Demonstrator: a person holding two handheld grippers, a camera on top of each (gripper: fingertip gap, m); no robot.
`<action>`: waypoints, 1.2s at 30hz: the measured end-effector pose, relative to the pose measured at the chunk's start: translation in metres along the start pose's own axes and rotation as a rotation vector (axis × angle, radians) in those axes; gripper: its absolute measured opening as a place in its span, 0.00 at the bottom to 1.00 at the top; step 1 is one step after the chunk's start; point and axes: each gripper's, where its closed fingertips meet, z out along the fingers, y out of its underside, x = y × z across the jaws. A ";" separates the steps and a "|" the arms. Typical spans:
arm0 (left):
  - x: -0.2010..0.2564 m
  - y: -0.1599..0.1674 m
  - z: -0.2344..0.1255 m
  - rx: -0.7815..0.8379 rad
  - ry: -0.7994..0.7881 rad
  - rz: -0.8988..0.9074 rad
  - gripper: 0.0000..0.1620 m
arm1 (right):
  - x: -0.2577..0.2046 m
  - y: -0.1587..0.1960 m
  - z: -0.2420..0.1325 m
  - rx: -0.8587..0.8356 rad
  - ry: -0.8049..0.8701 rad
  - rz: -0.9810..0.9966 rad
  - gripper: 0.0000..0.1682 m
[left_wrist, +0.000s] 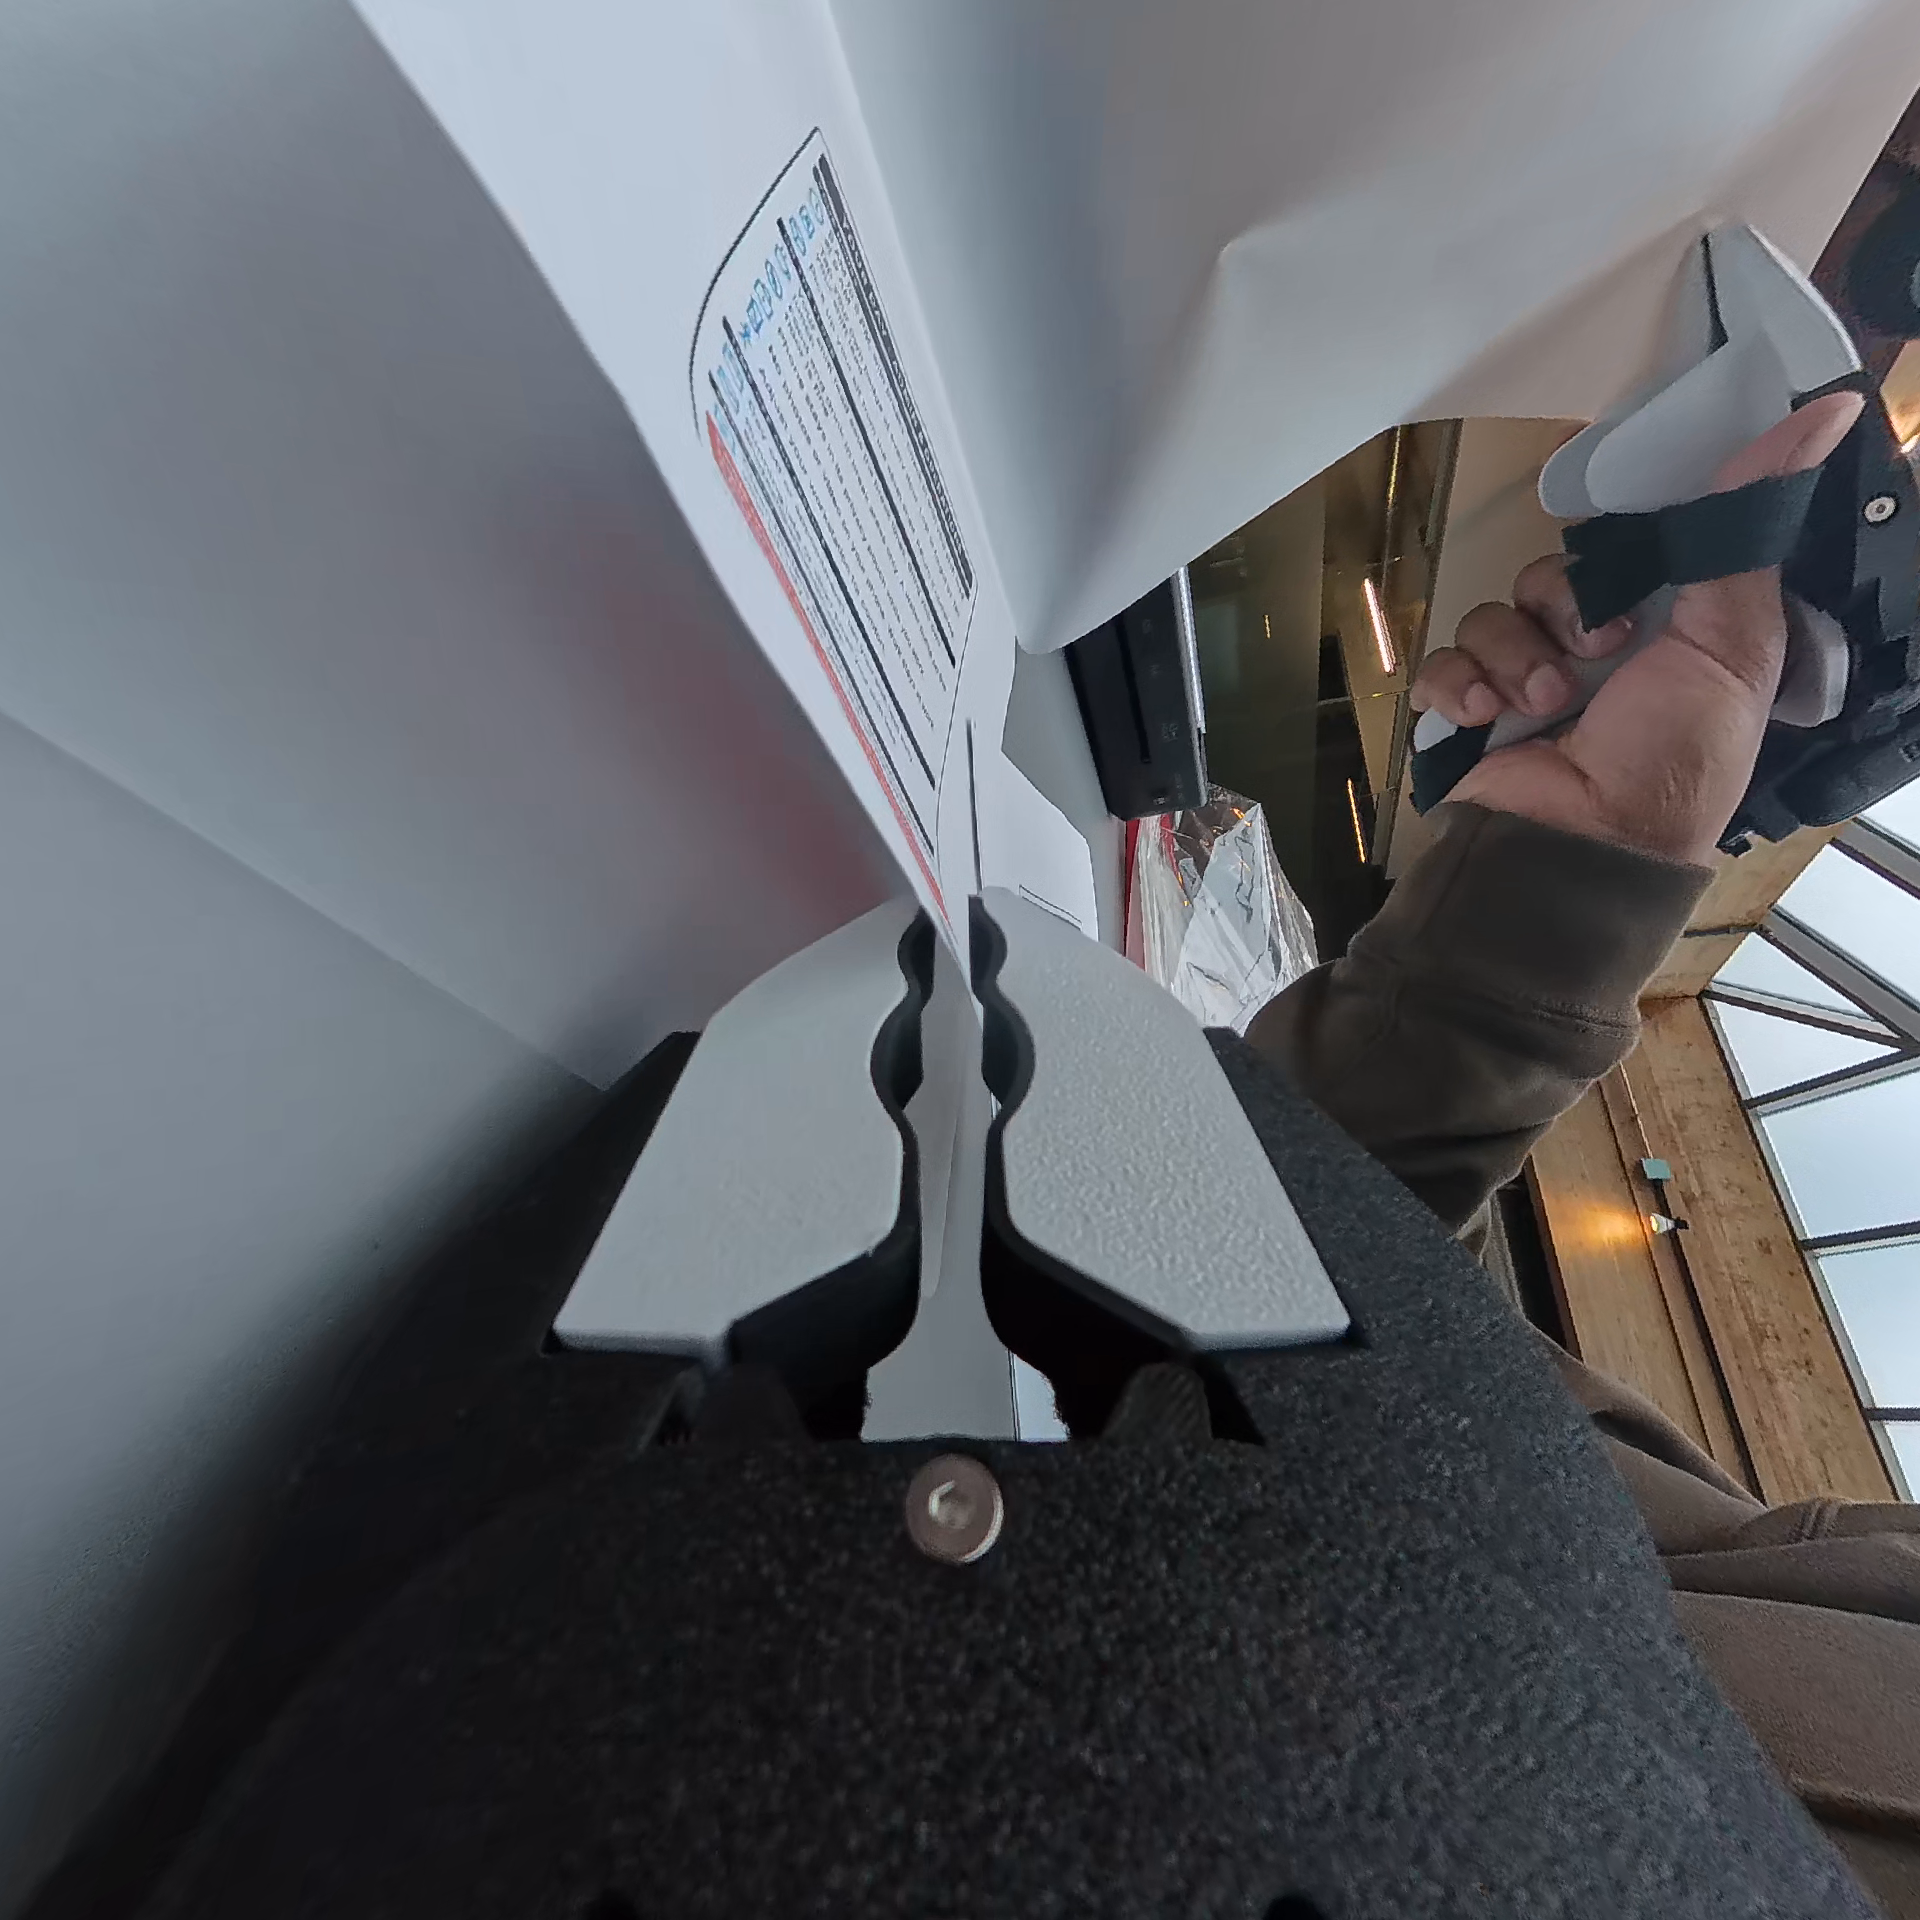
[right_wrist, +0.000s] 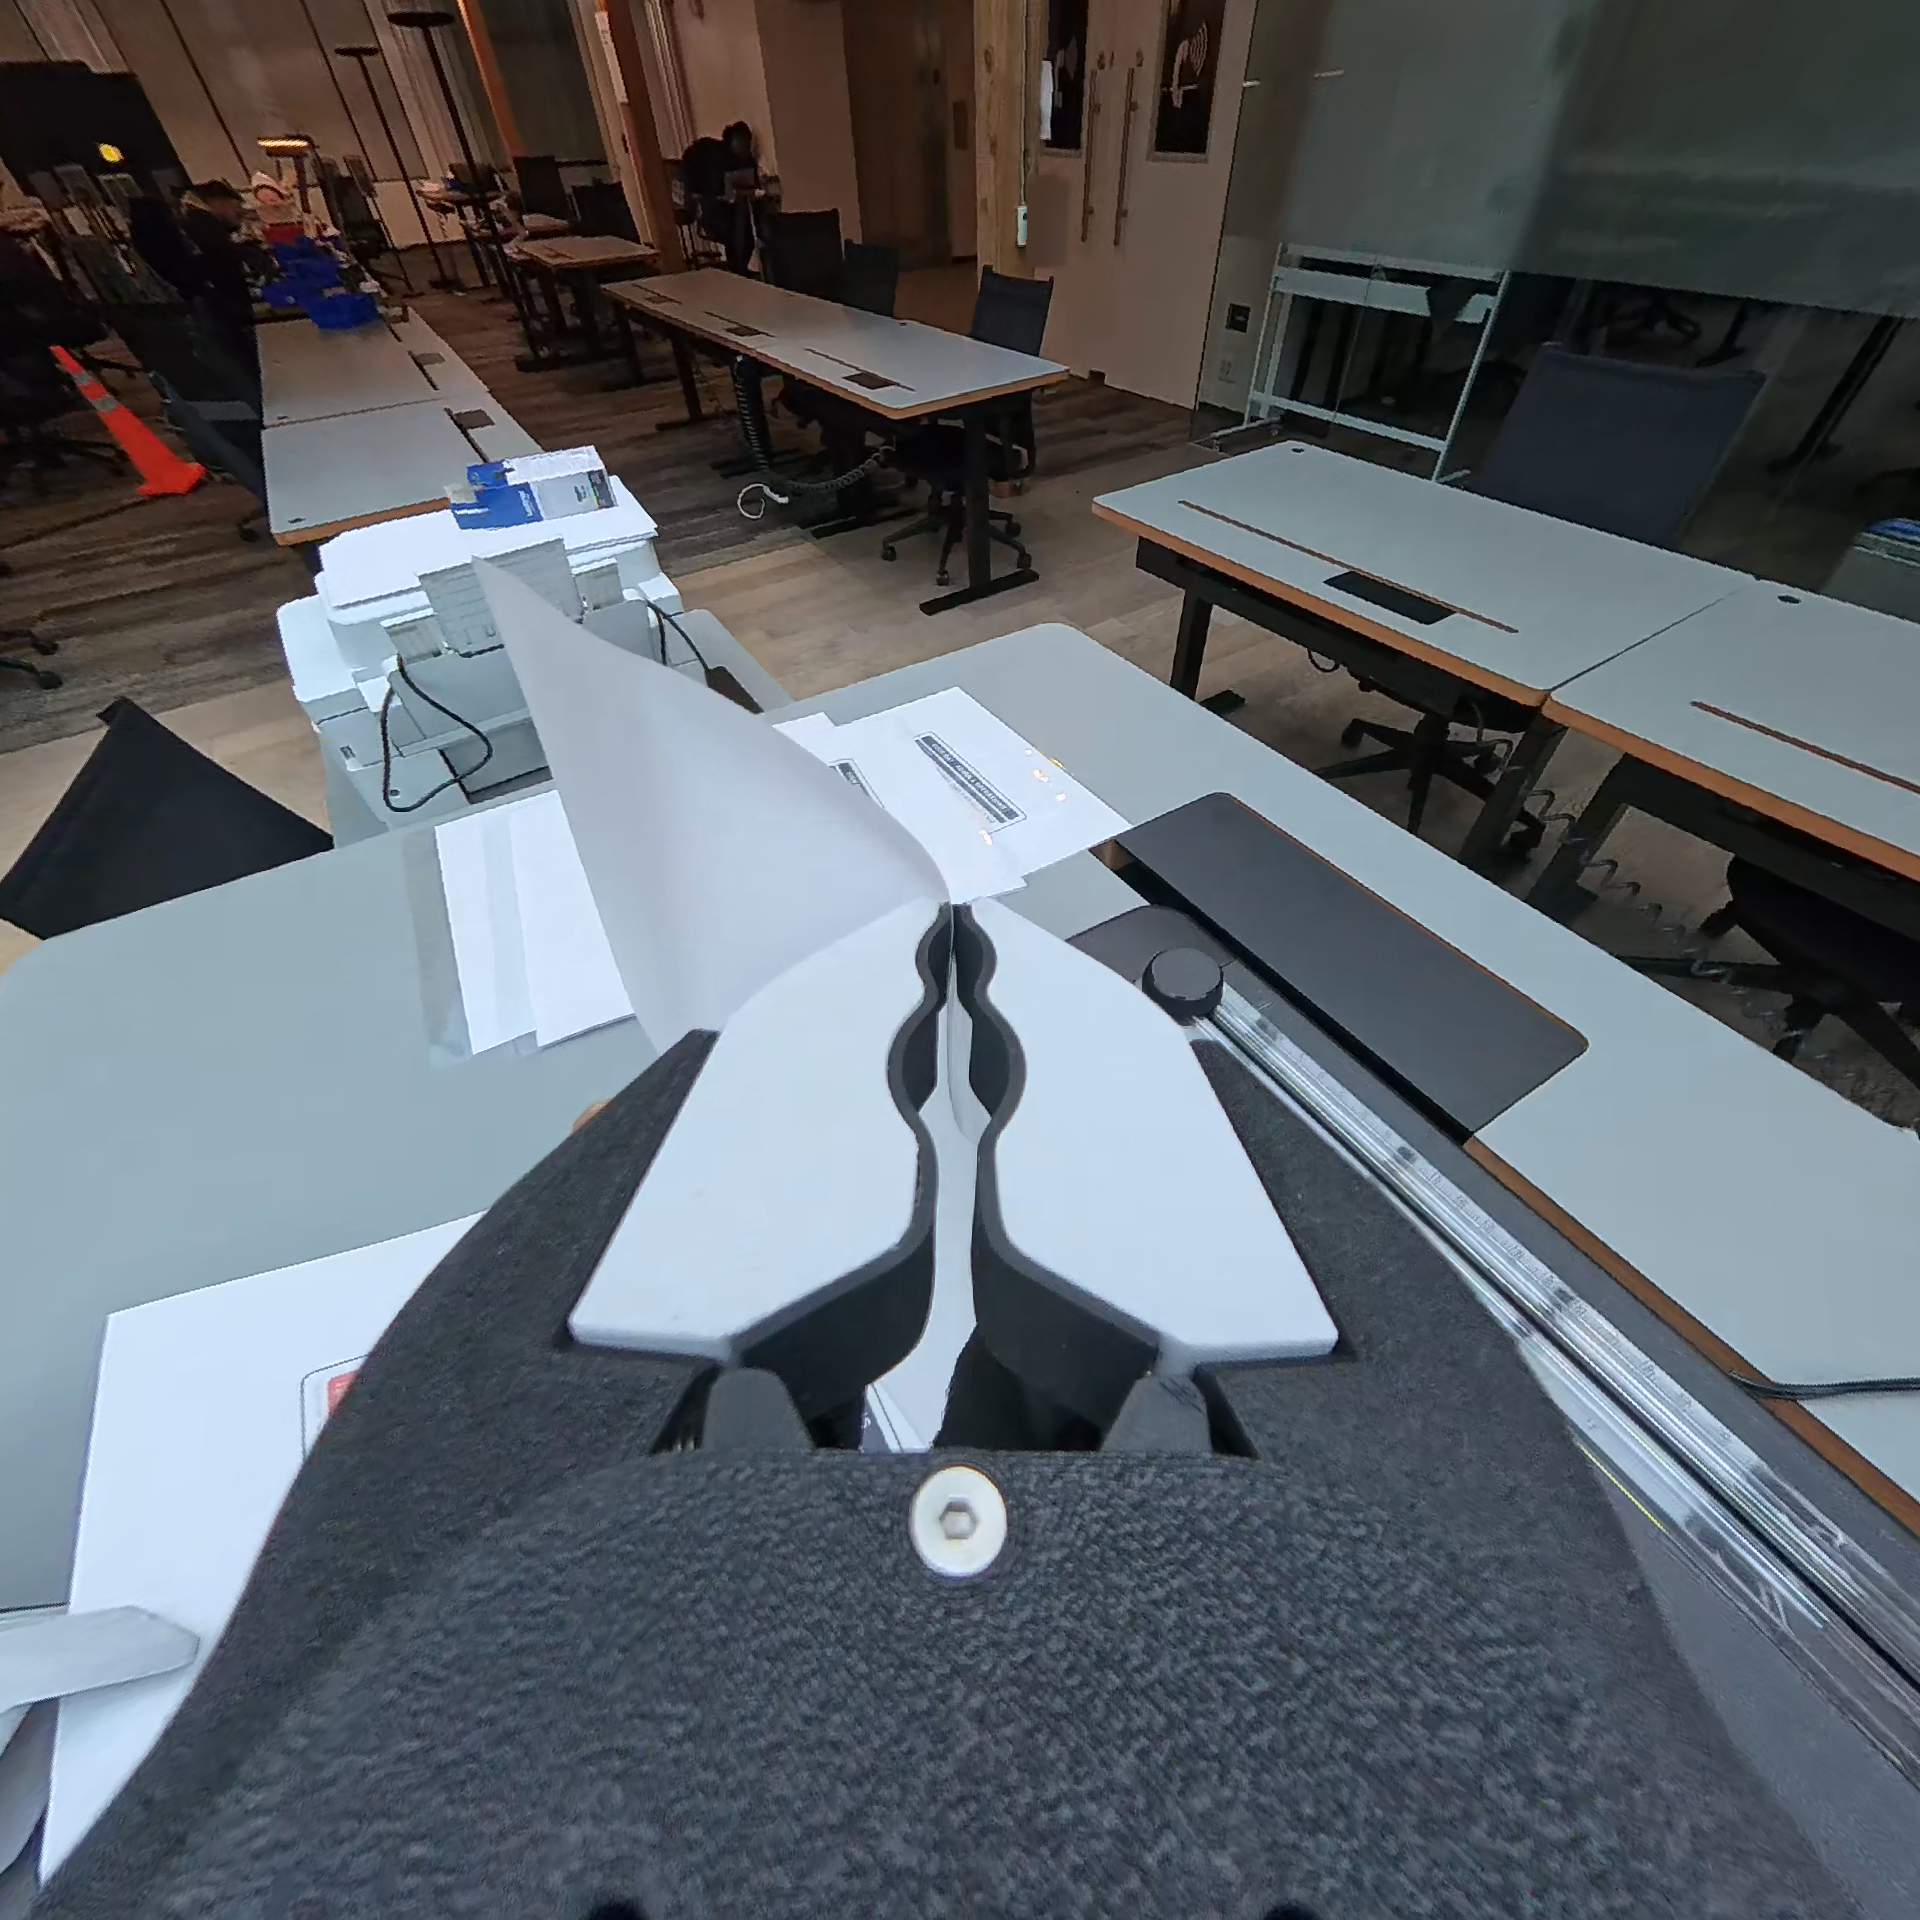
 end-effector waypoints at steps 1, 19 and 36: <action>0.000 0.001 0.001 -0.005 -0.002 0.000 0.04 | -0.001 0.003 -0.001 -0.004 -0.006 0.004 0.00; -0.002 0.005 0.001 -0.027 -0.015 0.007 0.07 | -0.050 0.089 -0.025 -0.125 -0.189 0.112 0.00; 0.000 0.010 -0.002 -0.036 -0.017 0.010 0.10 | -0.110 0.149 -0.045 -0.209 -0.348 0.177 0.00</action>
